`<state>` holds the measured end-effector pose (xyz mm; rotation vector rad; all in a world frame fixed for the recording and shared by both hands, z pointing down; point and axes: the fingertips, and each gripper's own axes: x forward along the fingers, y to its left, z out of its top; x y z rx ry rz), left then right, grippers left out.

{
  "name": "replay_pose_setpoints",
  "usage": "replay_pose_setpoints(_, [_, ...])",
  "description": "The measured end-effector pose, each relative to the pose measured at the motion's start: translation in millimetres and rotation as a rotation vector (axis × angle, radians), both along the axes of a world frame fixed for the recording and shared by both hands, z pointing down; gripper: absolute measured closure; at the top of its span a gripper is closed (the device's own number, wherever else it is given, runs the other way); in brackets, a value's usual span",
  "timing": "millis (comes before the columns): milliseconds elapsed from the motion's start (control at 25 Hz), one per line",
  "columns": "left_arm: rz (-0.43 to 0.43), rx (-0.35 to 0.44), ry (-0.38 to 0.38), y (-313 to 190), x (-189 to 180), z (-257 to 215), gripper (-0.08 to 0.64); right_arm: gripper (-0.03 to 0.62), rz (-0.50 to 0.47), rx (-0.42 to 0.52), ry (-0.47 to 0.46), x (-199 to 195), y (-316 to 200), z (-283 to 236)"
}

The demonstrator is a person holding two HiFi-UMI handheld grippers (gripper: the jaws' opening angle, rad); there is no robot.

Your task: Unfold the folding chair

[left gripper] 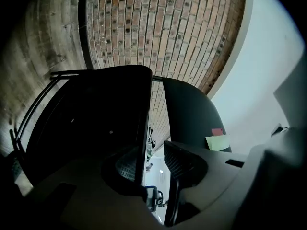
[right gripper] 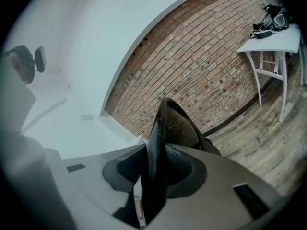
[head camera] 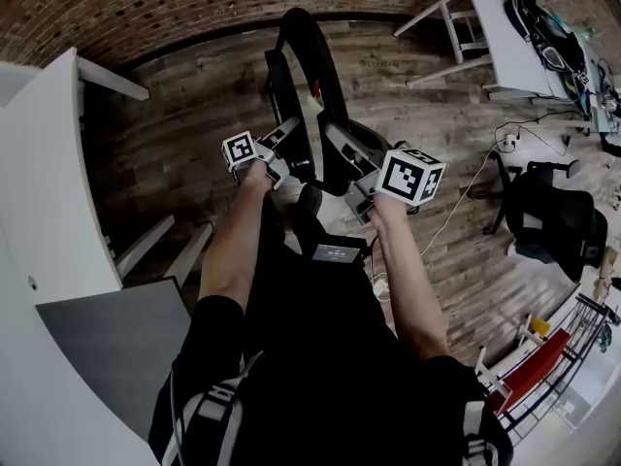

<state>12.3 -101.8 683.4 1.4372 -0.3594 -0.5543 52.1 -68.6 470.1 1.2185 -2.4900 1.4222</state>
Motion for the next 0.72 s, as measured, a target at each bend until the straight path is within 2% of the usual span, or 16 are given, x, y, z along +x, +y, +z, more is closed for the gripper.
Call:
replay_pose_setpoints(160, [0.004,-0.004,-0.011,-2.5,-3.6,3.3,0.419,0.472,0.018,0.003,-0.031,23.0,-7.7,1.7])
replay_pose_setpoints(400, [0.032,0.009,-0.032,3.1,-7.9,3.7,0.419,0.468,-0.012,0.035,-0.085,27.8,-5.3,0.8])
replay_pose_setpoints(560, [0.022,0.002,-0.035,6.4,-21.6,7.7,0.419,0.468,0.002,0.032,-0.129,45.7,-8.2,3.8])
replay_pose_setpoints(720, [-0.021,-0.024,-0.107,11.8,-49.5,25.4,0.423,0.469,0.011,0.038,-0.143,79.3,-15.1,10.9])
